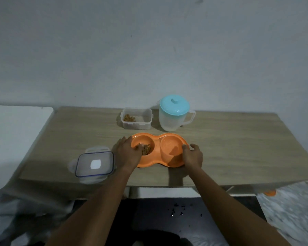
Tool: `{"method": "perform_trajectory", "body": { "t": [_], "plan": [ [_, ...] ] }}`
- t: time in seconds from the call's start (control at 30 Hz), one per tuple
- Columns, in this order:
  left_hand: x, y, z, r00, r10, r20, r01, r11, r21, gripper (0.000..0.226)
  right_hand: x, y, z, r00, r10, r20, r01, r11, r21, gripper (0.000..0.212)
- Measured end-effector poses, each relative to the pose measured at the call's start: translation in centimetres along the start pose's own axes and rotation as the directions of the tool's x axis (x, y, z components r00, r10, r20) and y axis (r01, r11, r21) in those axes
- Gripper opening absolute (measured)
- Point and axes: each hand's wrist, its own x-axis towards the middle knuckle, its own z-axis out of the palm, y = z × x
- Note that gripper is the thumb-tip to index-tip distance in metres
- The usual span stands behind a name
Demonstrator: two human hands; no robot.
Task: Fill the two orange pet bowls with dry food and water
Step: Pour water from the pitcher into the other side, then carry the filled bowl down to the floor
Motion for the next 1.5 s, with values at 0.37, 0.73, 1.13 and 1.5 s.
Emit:
{"method": "perform_trajectory", "body": {
  "t": [0.37, 0.73, 1.13, 1.5],
  "plan": [
    [1.2, -0.9, -3.6, 0.983, -0.021, 0.18, 0.031, 0.998, -0.055, 0.03, -2.0, 0.9, 0.1, 0.989, 0.15, 0.0, -0.148, 0.975, 0.164, 0.044],
    [-0.8, 2.0, -4.3, 0.983, 0.023, 0.183, 0.013, 0.981, -0.196, 0.029, -3.4, 1.5, -3.7, 0.979, 0.188, -0.078, -0.143, 0.908, 0.393, 0.045],
    [-11.4, 16.6, 1.5, 0.993, 0.07, 0.096, -0.027, 0.921, -0.389, 0.04, 0.6, 5.5, -21.8, 0.982, 0.11, -0.151, -0.005, 0.822, 0.569, 0.042],
    [-22.8, 34.8, 13.5, 0.963, 0.181, 0.202, -0.068, 0.883, -0.465, 0.042, 6.8, 12.2, -46.4, 0.96, 0.102, -0.26, 0.067, 0.82, 0.569, 0.048]
  ]
}}
